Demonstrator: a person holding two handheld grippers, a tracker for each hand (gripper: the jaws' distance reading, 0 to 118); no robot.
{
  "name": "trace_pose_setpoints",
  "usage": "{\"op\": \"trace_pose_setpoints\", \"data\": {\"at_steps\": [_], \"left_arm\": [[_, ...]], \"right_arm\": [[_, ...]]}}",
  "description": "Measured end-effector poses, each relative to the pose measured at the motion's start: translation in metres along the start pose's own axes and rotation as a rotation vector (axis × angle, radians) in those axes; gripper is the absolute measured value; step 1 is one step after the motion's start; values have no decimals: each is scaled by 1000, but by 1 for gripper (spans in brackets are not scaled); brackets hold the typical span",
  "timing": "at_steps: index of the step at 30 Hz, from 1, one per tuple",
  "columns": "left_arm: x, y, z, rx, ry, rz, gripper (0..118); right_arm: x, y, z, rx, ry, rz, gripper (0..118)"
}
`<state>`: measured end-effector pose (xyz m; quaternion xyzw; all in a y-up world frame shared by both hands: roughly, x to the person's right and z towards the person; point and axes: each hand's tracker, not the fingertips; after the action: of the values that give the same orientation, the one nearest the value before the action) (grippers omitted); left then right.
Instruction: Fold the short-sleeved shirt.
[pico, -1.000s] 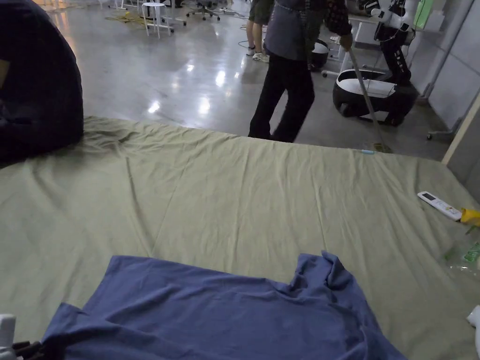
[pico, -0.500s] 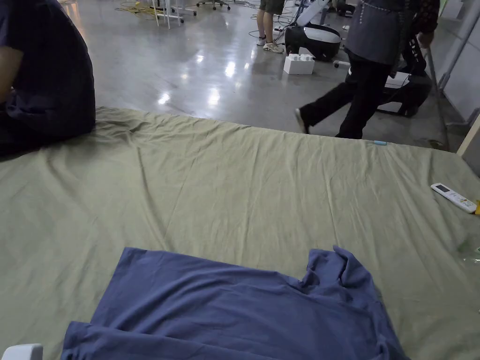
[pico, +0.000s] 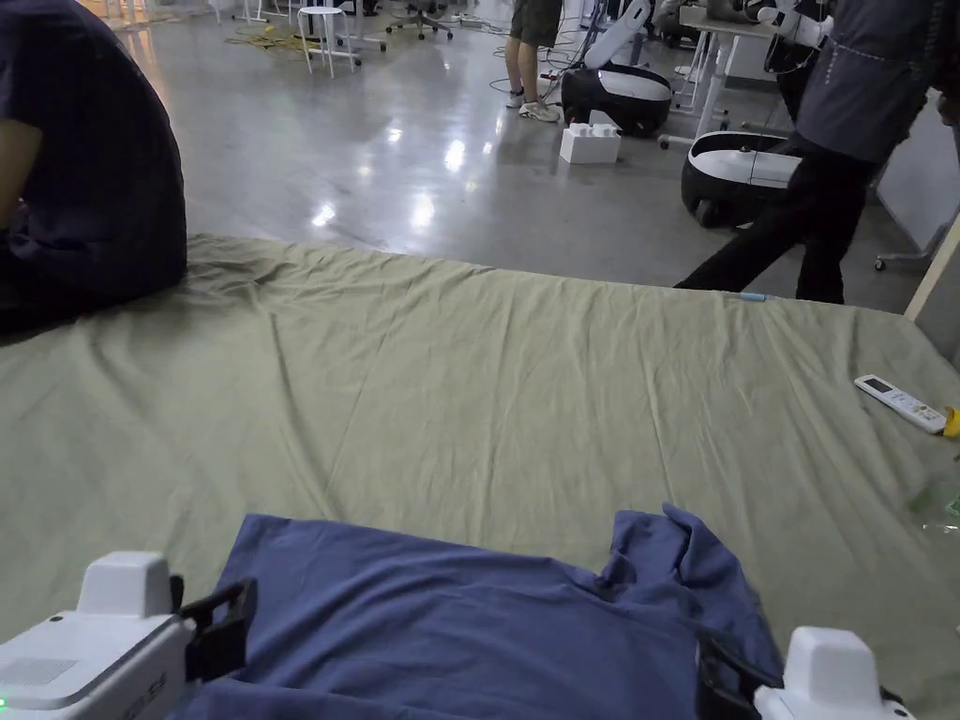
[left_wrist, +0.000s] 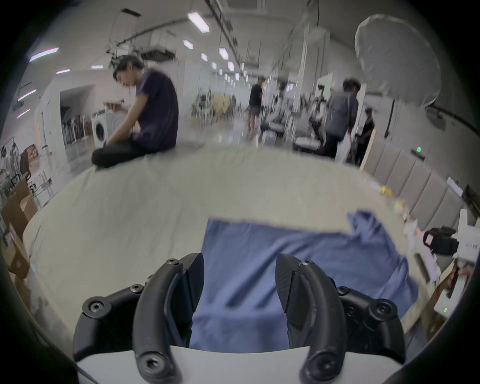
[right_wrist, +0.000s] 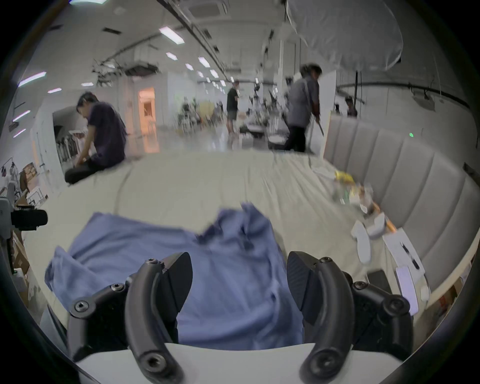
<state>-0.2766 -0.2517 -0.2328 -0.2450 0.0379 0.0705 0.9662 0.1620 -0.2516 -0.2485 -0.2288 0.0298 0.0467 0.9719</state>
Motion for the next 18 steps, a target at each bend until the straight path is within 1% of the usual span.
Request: {"op": "trace_pose_setpoints", "data": {"at_steps": [2, 4, 5, 6, 8, 9, 10, 11, 12, 13, 14, 15, 16, 17, 18], "left_arm": [[14, 10, 7, 143, -40, 6, 59], [29, 12, 13, 277, -35, -38, 59], [37, 13, 13, 323, -19, -73, 59], [44, 15, 13, 328, 3, -114, 59], [58, 14, 10, 323, 58, -197, 59], [62, 14, 9, 304, 70, -201, 59], [65, 14, 6, 281, 68, -194, 59], [67, 15, 7, 251, 81, -182, 58], [69, 14, 7, 254, 99, -162, 52], [71, 12, 10, 291, 117, -145, 38], [71, 13, 12, 347, 143, -151, 17], [73, 12, 14, 372, 176, -162, 8], [76, 12, 17, 387, 202, -180, 8], [77, 13, 20, 393, 191, -180, 8], [76, 14, 22, 407, 177, -177, 7]], "right_arm": [[-13, 12, 1, 76, 1, 8, 80], [-23, 21, 3, 150, -9, 23, 78], [-28, 24, 4, 184, -17, 28, 75], [-31, 27, 5, 222, -34, 39, 64], [-37, 31, 7, 287, -55, 47, 38], [-39, 33, 8, 325, -68, 69, 21], [-41, 36, 9, 358, -83, 96, 17], [-42, 35, 8, 346, -82, 74, 15], [-42, 36, 9, 364, -88, 71, 10], [-42, 36, 9, 371, -90, 63, 6], [-42, 36, 10, 379, -105, 52, 5], [-42, 37, 11, 399, -117, 61, 3], [-41, 38, 11, 396, -105, 56, 2], [-41, 36, 11, 382, -96, 19, 2], [-41, 38, 13, 402, -104, 32, 1]]}}
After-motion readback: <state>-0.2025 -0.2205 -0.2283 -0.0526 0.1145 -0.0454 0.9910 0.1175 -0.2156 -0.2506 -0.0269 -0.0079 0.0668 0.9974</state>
